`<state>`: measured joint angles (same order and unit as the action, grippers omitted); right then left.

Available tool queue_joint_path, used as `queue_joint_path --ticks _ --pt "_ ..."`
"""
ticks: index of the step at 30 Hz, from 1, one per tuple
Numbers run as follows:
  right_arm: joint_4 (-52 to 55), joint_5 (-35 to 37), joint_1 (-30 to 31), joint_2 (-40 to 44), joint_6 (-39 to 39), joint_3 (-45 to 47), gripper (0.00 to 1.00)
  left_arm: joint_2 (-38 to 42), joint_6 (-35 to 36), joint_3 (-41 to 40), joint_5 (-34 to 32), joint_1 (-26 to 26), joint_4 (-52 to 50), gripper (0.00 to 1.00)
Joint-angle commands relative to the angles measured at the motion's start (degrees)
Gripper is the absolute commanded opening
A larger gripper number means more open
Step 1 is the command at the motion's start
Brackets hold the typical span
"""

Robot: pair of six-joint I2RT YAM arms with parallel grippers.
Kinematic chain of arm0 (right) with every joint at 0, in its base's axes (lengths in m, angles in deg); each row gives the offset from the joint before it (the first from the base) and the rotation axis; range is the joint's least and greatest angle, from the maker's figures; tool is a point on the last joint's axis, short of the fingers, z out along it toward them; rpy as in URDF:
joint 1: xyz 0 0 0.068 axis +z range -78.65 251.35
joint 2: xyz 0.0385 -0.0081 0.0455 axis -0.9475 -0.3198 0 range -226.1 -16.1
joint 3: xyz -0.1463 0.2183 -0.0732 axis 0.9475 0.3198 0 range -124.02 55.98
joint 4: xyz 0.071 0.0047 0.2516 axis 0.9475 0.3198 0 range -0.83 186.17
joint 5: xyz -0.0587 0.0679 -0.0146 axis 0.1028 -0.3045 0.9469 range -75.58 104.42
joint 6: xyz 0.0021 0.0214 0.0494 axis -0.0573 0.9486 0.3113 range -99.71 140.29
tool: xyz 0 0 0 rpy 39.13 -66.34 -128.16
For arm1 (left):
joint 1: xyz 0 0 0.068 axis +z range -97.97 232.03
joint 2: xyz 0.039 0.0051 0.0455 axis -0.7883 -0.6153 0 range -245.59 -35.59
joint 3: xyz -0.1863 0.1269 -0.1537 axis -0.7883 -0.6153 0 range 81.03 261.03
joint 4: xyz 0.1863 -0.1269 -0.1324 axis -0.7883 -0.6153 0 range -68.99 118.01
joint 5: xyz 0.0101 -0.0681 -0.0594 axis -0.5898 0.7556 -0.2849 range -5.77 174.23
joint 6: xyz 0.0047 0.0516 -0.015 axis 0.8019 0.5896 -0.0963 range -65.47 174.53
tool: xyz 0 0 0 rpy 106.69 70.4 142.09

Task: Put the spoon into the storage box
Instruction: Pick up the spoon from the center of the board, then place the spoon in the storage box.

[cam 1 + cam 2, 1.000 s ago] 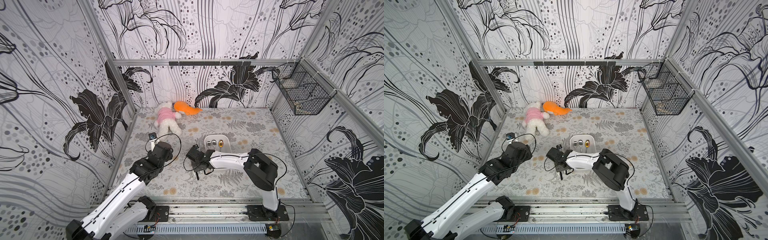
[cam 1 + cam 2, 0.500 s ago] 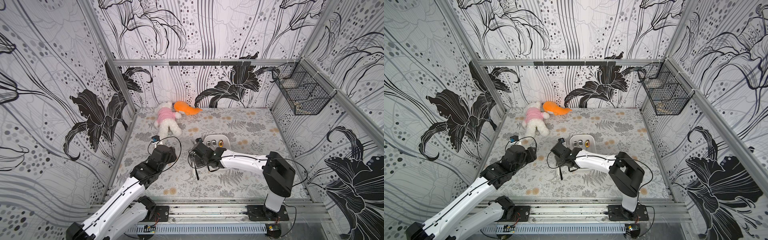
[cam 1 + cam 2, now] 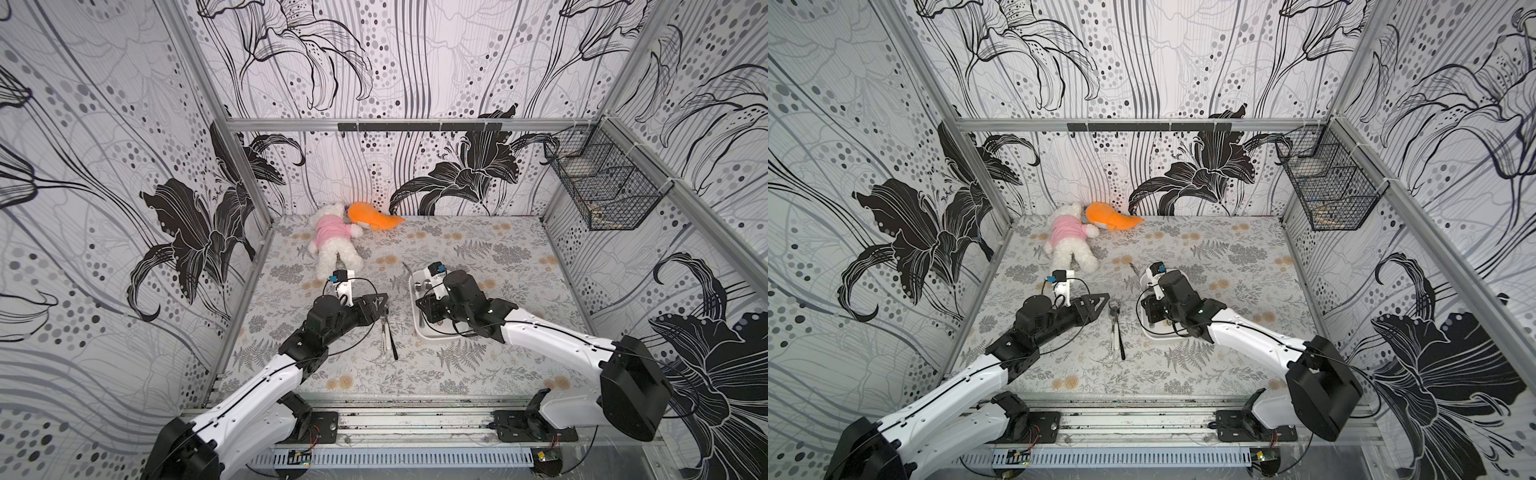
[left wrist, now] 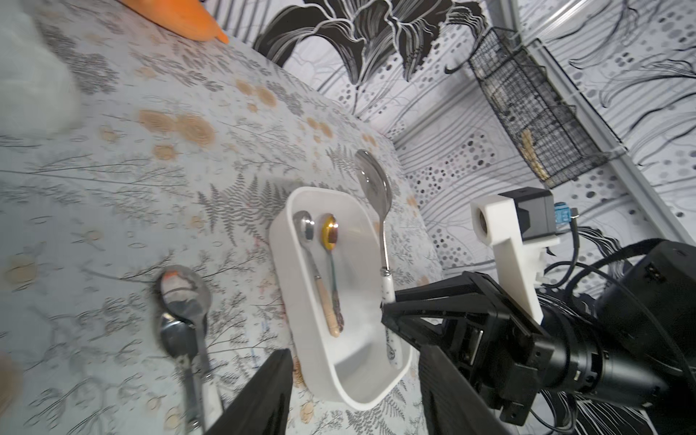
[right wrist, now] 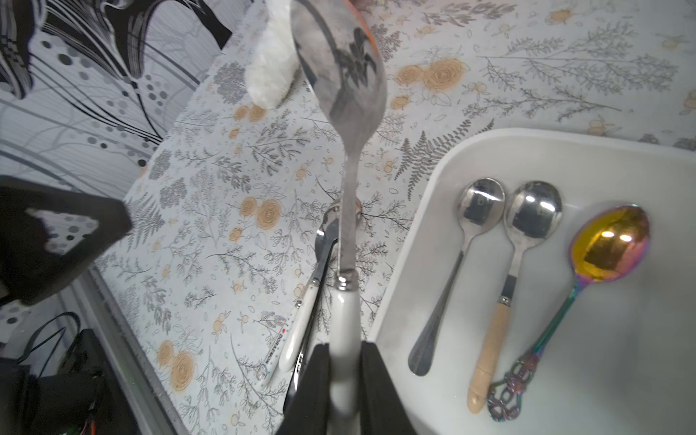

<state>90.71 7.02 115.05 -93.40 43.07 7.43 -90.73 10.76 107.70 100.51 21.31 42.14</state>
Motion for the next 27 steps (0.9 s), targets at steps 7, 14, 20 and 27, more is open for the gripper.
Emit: queue_joint_path --ticks 7,14,20,27 --pt "-7.26 -10.51 -0.98 6.19 -2.93 4.71 0.09 -13.51 -2.11 2.2 12.92 -3.41 24.64 0.57" --pt "-8.3 -13.34 -2.12 6.55 -2.22 5.06 0.09 -16.69 -1.54 1.57 14.57 -5.75 29.07 0.56" --pt "-9.65 -17.39 -2.31 6.28 -2.56 5.4 0.09 -18.72 -1.49 2.31 13.76 -5.75 28.95 0.53" --pt "-9.77 -20.09 -2.72 6.55 -3.0 5.58 0.08 -19.13 -0.25 2.69 12.78 -5.75 27.35 0.51"
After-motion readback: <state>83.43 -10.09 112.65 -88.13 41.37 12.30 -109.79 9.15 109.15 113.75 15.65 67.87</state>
